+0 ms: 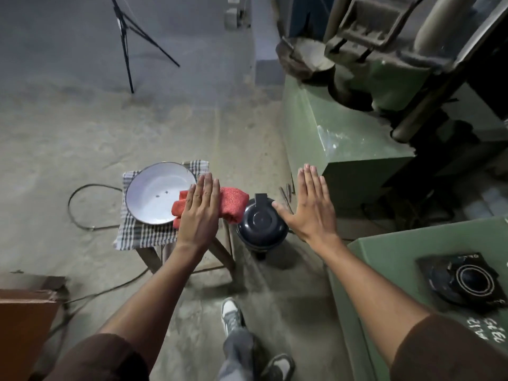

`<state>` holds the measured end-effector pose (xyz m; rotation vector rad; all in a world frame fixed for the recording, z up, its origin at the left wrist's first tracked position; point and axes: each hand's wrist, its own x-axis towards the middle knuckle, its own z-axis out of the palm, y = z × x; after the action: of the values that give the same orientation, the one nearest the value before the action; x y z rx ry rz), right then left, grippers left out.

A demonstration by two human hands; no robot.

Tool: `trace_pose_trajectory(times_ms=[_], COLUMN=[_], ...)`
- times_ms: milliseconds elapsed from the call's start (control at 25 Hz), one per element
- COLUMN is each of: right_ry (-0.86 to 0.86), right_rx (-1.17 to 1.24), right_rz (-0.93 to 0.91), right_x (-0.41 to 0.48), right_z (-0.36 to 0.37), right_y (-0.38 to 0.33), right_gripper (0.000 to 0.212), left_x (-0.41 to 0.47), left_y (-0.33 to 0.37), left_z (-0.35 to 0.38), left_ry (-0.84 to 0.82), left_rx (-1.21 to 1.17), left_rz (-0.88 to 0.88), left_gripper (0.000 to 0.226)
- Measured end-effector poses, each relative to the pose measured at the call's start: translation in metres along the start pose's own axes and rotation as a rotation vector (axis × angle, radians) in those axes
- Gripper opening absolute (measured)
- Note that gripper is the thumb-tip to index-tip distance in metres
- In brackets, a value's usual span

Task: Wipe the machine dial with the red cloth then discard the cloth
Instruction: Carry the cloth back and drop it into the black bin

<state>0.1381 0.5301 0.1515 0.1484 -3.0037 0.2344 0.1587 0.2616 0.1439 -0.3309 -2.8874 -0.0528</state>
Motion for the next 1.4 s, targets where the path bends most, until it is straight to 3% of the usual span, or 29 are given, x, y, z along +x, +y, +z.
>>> trace_pose_trajectory(times_ms=[400,840,1400], right_ry=[-0.171,-0.283,-0.402], right_rx=[-0.013,-0.045,-0.047], right_rz=[0.081,0.134,0.13], right_x=[0.005,0.025,0.084], right_z=[0.098,0.179,0.228], right_y=[-0.015,-0.012,0.012], right_gripper=[0.105,0.102,0.097], left_x=[-0.002,0.017,0.052], left_y=[-0.033,-0.039,-0.043], left_z=[0.086,0.161,0.223], left_ry=[-0.174,-0.373,-0.517], left_rx=[-0.105,-0.124,-0.128], left_rz=[-0.017,0.032,0.014], left_gripper=[0.06,0.083,0.08])
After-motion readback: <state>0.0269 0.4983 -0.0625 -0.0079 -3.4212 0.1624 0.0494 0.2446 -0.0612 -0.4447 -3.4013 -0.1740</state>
